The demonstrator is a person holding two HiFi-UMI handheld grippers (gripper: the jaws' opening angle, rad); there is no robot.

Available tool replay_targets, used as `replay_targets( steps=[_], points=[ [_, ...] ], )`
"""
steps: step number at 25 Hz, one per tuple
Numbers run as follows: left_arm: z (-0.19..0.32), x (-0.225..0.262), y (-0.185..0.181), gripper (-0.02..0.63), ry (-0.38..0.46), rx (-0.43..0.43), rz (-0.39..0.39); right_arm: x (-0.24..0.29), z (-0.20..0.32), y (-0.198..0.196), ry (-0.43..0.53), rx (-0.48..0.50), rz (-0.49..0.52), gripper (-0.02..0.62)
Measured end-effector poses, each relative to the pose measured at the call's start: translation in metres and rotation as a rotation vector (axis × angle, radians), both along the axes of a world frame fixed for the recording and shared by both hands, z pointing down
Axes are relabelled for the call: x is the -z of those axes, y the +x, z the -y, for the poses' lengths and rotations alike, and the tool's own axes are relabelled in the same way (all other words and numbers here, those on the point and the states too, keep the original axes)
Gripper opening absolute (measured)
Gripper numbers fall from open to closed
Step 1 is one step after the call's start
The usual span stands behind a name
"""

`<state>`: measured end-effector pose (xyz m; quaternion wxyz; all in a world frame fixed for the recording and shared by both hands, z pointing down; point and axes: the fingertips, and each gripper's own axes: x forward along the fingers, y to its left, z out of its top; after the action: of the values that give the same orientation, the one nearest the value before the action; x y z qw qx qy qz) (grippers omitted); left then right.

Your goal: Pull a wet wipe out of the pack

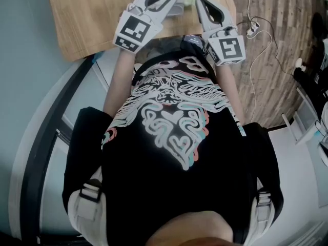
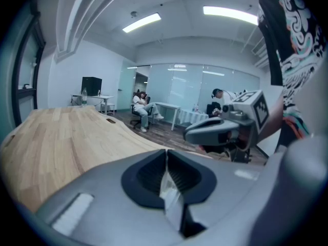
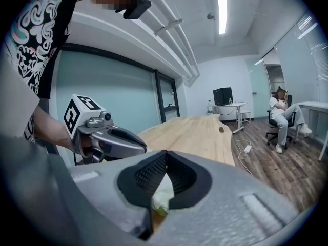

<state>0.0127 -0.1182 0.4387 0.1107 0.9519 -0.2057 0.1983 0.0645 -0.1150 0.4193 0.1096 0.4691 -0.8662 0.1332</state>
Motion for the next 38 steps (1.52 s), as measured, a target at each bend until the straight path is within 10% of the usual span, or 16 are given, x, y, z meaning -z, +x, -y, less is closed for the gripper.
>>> replay_targets(
  steps=[38],
  points=[
    [-0.009, 0.038, -0.025, 0.0, 0.066, 0.06, -0.053, 0.022, -0.02, 0.003, 0.063, -0.04, -0.015, 0.0]
  ],
)
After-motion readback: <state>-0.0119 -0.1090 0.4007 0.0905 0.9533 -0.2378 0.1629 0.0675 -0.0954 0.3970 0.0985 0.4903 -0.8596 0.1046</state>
